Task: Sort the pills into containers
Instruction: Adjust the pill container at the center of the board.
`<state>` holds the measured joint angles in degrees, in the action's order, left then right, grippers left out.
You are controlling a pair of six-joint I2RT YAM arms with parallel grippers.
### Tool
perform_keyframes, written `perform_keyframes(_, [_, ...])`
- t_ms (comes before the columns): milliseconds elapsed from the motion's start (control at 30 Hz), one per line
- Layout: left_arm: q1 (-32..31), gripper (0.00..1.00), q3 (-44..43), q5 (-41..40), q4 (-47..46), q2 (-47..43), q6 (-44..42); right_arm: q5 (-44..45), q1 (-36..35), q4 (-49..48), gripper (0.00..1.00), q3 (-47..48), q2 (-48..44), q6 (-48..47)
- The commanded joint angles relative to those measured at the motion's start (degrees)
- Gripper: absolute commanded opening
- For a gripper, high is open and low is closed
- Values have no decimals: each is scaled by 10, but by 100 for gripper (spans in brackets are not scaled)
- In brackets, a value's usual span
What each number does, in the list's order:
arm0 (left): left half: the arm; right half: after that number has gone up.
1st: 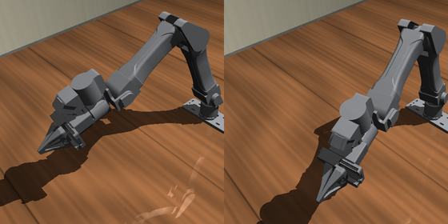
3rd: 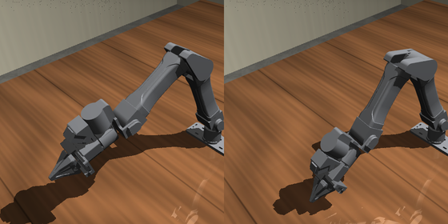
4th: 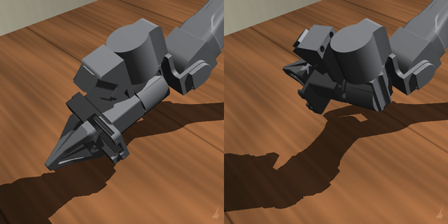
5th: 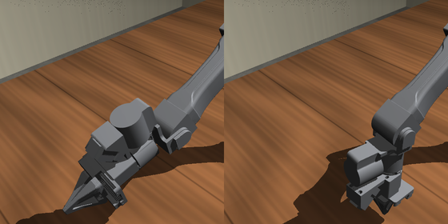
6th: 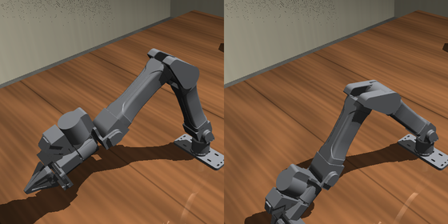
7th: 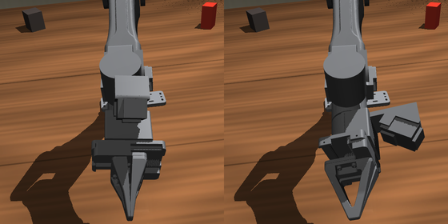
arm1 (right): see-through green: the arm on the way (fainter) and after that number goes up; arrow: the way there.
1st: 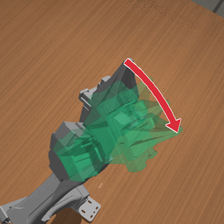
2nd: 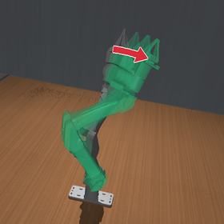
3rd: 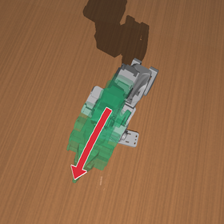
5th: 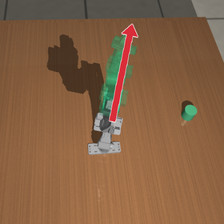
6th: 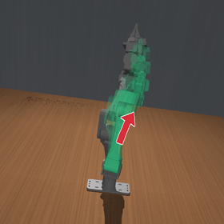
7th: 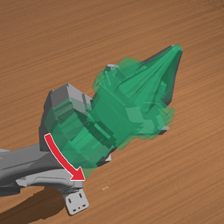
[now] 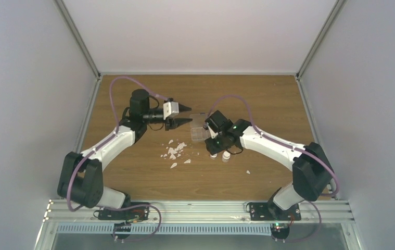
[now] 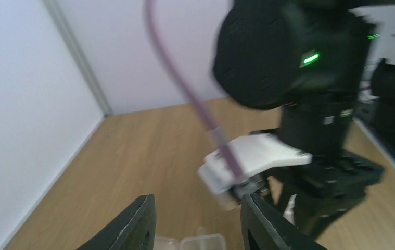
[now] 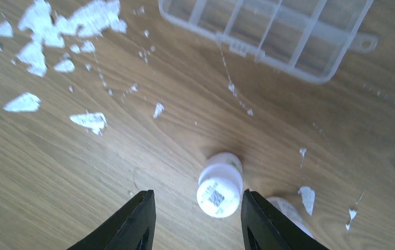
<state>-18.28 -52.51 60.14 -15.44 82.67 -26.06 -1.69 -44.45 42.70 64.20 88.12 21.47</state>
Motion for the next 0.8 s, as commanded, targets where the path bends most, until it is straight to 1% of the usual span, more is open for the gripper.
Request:
perform_keyframes(0, [-14,99,25,81,53,-53,-98,16,-8,24,100,-25,7,-1])
perform_keyframes(67, [-18,99,25,32,15,-64,-37,13,-8,19,99,-33,11,-2])
perform_keyframes(133, [-19,99,30,-42,-43,-75,41,16,-8,14,100,-40,19,-1])
perform_keyframes(200, [-23,99,32,-167,-89,-82,113,15,-8,6,100,-45,29,-3])
perform_keyframes(233, [-26,99,28,-250,-101,-83,146,14,-8,2,100,-45,33,-4])
perform_keyframes(333, [-27,99,11,-454,-98,-81,215,9,-8,-5,100,-42,42,-11])
perform_keyframes(400, [-27,99,13,-564,-106,-85,254,9,-8,-9,100,-41,48,-15])
perform_keyframes(533, [-29,99,57,-762,-150,-113,358,7,-8,-15,100,-38,59,-19])
perform_keyframes(567, [-31,99,61,-810,-150,-118,372,6,-8,-16,100,-38,61,-20])
perform_keyframes(600, [-34,99,69,-841,-161,-120,379,4,-8,-18,100,-37,62,-20])
perform_keyframes(667, [-50,99,98,-902,-218,-122,356,-2,-8,-22,99,-38,64,-21])
perform_keyframes(733, [-54,99,143,-957,-313,-119,351,-4,-8,-27,99,-39,64,-21])
perform_keyframes(767, [-54,99,175,-982,-376,-114,347,-6,-8,-28,99,-39,65,-22])
